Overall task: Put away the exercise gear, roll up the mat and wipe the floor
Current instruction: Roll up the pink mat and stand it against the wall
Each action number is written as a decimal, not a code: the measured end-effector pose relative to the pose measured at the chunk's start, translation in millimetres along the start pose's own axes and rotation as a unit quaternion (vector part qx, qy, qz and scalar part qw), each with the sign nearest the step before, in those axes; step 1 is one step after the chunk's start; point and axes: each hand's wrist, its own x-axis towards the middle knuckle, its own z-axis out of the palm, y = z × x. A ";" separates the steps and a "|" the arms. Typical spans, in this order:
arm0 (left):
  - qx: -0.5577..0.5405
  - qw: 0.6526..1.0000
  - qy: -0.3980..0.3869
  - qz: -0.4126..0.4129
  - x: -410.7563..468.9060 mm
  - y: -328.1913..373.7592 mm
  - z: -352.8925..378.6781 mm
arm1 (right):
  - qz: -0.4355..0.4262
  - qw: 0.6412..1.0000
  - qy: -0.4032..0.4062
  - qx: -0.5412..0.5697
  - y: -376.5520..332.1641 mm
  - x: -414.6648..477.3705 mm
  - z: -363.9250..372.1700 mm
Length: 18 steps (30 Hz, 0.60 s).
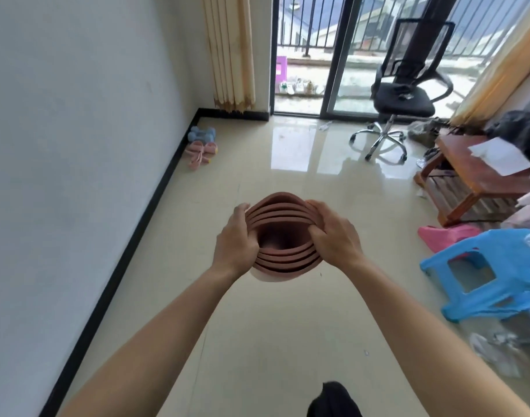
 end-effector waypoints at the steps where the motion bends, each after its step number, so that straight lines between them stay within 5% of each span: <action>1: -0.004 1.000 0.004 0.003 13.6 3.1 0.3 | -0.004 1.000 0.008 0.005 -0.9 13.8 -3.4; 7: 0.035 0.997 0.011 0.064 147.4 21.4 19.8 | -0.012 0.998 0.052 0.023 18.5 139.5 -21.8; 18: 0.062 0.994 0.066 0.054 409.6 56.8 27.8 | -0.085 0.995 0.009 0.059 11.7 425.3 -57.3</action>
